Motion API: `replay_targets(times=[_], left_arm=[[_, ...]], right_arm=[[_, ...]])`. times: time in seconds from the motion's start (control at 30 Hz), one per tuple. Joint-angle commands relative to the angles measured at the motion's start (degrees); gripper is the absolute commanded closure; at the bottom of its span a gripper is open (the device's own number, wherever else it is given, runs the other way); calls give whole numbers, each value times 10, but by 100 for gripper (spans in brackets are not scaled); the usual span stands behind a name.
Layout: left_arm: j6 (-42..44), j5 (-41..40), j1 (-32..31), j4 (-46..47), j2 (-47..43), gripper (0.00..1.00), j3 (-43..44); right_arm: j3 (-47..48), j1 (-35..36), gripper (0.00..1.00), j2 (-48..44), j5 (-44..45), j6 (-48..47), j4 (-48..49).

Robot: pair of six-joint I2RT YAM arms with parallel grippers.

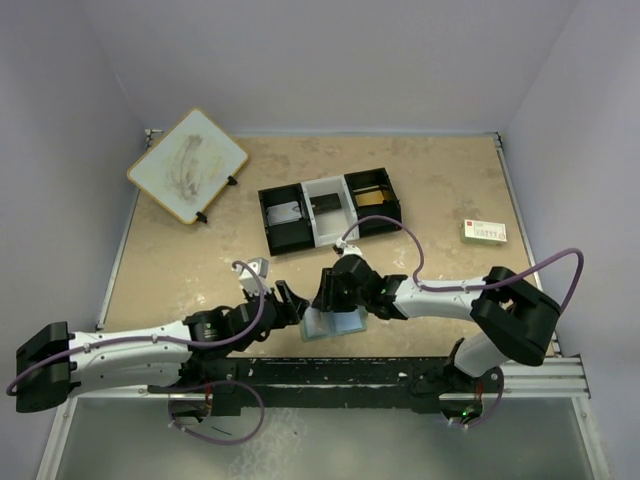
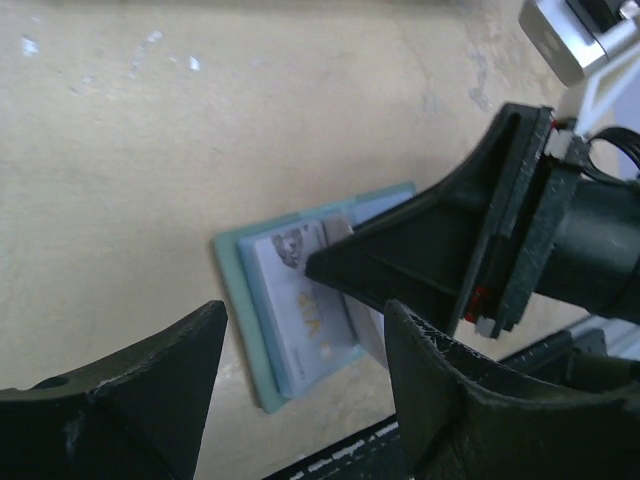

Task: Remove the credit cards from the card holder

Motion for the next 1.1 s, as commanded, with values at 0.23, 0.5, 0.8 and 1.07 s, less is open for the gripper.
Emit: replay_targets(times=[0.23, 0.5, 0.8, 1.07], left_arm=[[53, 157, 0, 230, 73, 43, -26], [53, 165, 1, 259, 123, 50, -13], [58, 170, 0, 223, 130, 52, -16], [33, 146, 0, 279, 173, 57, -21]], right_arm=[[-13, -7, 53, -2, -12, 8, 19], [-15, -7, 52, 1, -13, 12, 23], [-16, -7, 52, -4, -10, 13, 21], [-14, -7, 52, -3, -14, 14, 22]])
